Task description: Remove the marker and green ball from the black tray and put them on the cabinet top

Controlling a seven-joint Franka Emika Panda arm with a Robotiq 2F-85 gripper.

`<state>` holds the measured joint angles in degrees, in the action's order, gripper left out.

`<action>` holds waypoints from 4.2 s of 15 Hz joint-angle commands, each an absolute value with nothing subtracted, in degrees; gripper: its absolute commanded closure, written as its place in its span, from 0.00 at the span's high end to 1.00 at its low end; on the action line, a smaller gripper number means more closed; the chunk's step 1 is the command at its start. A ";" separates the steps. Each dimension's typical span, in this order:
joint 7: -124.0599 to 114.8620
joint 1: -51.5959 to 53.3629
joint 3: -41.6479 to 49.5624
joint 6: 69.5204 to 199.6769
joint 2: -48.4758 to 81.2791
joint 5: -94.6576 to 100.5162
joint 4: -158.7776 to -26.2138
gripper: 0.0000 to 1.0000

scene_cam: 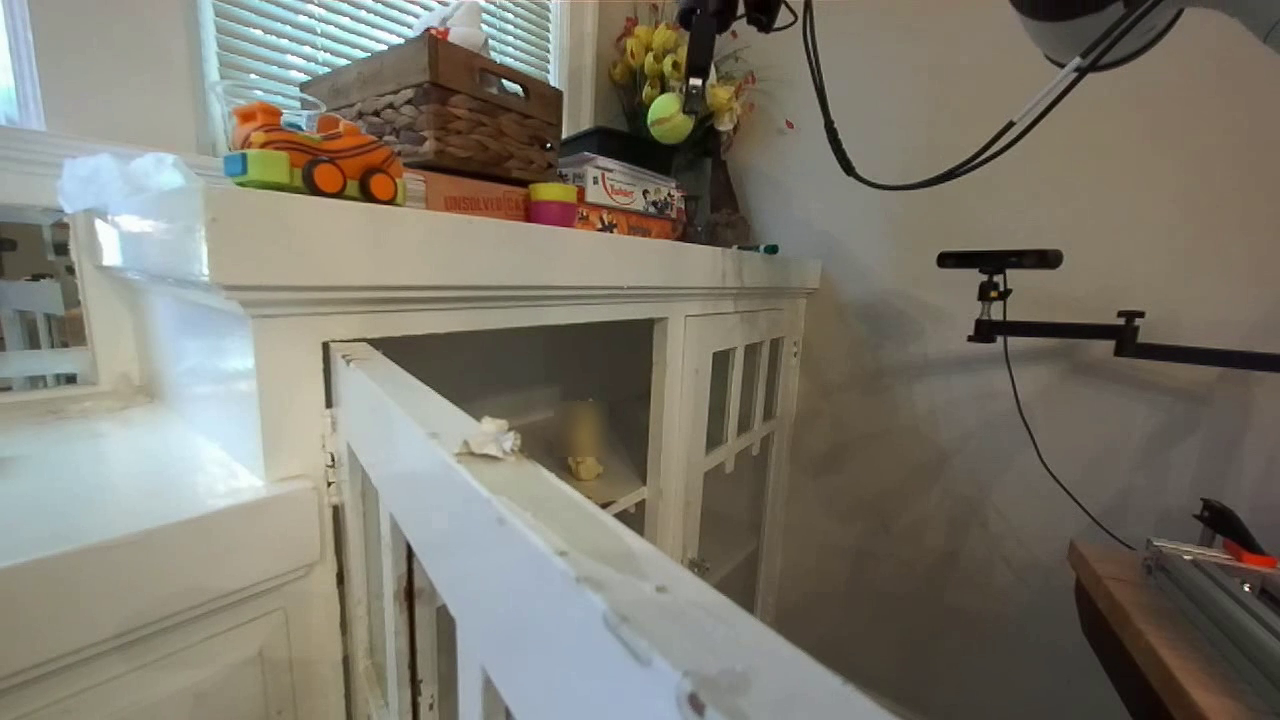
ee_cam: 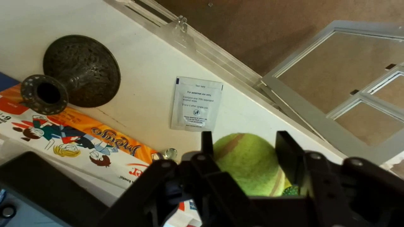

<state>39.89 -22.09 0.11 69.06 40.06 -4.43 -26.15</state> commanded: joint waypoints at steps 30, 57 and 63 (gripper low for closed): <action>36.98 -20.72 2.62 77.26 51.79 -0.89 -24.49 0.27; 37.32 -18.45 3.84 72.00 47.06 2.09 -26.17 1.00; 42.10 -18.39 3.13 57.73 37.69 1.97 -27.64 1.00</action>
